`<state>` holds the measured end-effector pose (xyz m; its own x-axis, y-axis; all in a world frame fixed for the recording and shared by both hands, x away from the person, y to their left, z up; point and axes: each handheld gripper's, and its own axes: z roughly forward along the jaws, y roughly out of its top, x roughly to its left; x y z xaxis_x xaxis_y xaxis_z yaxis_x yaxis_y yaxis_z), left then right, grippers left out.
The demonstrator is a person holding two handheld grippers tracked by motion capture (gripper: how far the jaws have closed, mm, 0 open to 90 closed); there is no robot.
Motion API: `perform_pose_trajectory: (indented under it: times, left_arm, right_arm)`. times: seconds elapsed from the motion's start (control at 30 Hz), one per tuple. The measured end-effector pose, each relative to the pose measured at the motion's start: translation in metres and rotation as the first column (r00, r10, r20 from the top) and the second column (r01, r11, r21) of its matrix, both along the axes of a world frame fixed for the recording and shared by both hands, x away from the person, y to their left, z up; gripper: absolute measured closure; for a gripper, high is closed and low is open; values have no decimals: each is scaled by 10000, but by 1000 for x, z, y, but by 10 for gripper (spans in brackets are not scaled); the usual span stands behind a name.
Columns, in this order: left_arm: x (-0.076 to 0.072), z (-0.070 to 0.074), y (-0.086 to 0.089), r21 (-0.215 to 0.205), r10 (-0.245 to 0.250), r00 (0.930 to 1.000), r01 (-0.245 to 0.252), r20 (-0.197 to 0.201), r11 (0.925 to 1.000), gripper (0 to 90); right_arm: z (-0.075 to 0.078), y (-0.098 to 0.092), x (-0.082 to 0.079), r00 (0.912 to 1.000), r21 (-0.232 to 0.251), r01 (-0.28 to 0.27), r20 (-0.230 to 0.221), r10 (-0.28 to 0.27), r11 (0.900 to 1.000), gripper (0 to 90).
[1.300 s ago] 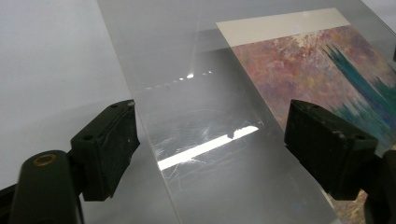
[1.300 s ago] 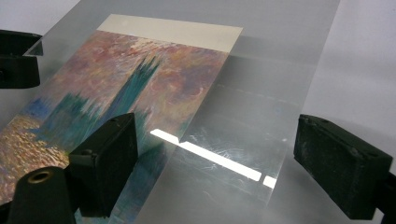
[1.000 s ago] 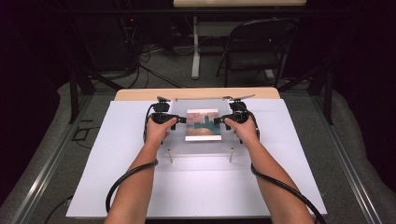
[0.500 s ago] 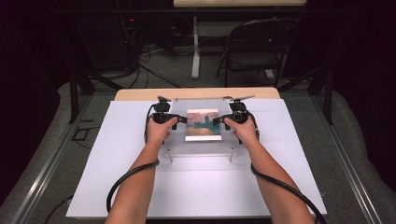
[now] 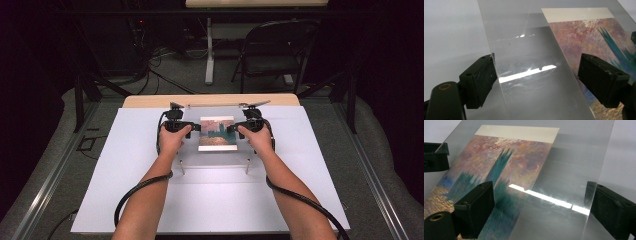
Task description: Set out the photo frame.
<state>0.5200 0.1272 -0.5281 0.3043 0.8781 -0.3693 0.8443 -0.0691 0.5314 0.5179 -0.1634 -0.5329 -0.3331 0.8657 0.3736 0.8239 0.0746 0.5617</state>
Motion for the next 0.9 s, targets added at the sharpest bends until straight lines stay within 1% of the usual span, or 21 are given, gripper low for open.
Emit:
perform_pose_trajectory:
  times: [0.1,0.2,0.27,0.33,0.4,0.43,0.47,0.5,0.53,0.57,0.6,0.63,0.7,0.73,0.77,0.8,0.9]
  left_arm:
    - [-1,3,-1,32,-32,10000,32,39,10000,153]
    - [-3,6,-1,98,-9,9999,7,149,10000,153]
    - [-5,9,-1,113,7,9997,-10,242,9999,153]
    - [-6,12,0,131,-28,9996,24,292,9999,153]
    - [-9,15,0,67,45,9992,-47,403,10000,153]
    - [-10,16,1,17,40,9990,-41,437,10000,154]
    - [-11,17,1,-2,46,9988,-46,495,10000,154]
    - [-11,17,1,-2,46,9988,-46,495,10000,154]
    - [-14,20,2,14,-26,9983,25,590,10000,156]
    - [-14,20,2,14,-26,9983,25,590,10000,157]
    - [-16,23,3,42,-51,9973,48,734,10000,158]
    - [-16,23,3,42,-51,9973,48,734,10000,160]
    - [-19,27,2,131,-98,9961,87,874,9999,165]
    - [-21,29,2,177,-109,9959,94,895,9998,168]
    - [-22,30,2,212,-126,9952,106,975,9997,168]
    - [-25,34,2,301,-163,9938,131,1096,9995,171]
    - [-27,36,3,309,-188,9931,153,1155,9994,178]
  right_arm:
    - [2,0,-1,10000,-46,-23,90,24,10000,92]
    - [6,1,-3,10000,-161,-3,90,5,9999,92]
    - [9,2,-4,9998,-210,-10,182,14,9998,92]
    - [13,3,-7,9992,-290,-33,393,44,9996,91]
    - [19,5,-10,9983,-464,-22,586,49,9989,92]
    - [21,6,-11,9981,-504,-17,611,48,9987,92]
    - [22,7,-12,9972,-539,-45,736,85,9985,92]
    - [22,7,-12,9972,-539,-45,736,85,9985,92]
    - [27,8,-16,9964,-635,-88,837,141,9979,93]
    - [28,8,-17,9960,-641,-56,881,113,9979,94]
    - [29,8,-18,9954,-656,-79,953,142,9978,96]
    - [29,8,-18,9954,-656,-79,953,142,9978,96]
    - [33,8,-22,9930,-687,-79,1168,159,9976,99]
    - [35,8,-24,9930,-706,-68,1173,151,9975,100]
    - [35,8,-24,9930,-706,-68,1173,151,9975,100]
    - [37,9,-26,9914,-745,-78,1294,174,9972,100]
    - [40,9,-28,9899,-789,-80,1407,191,9968,100]
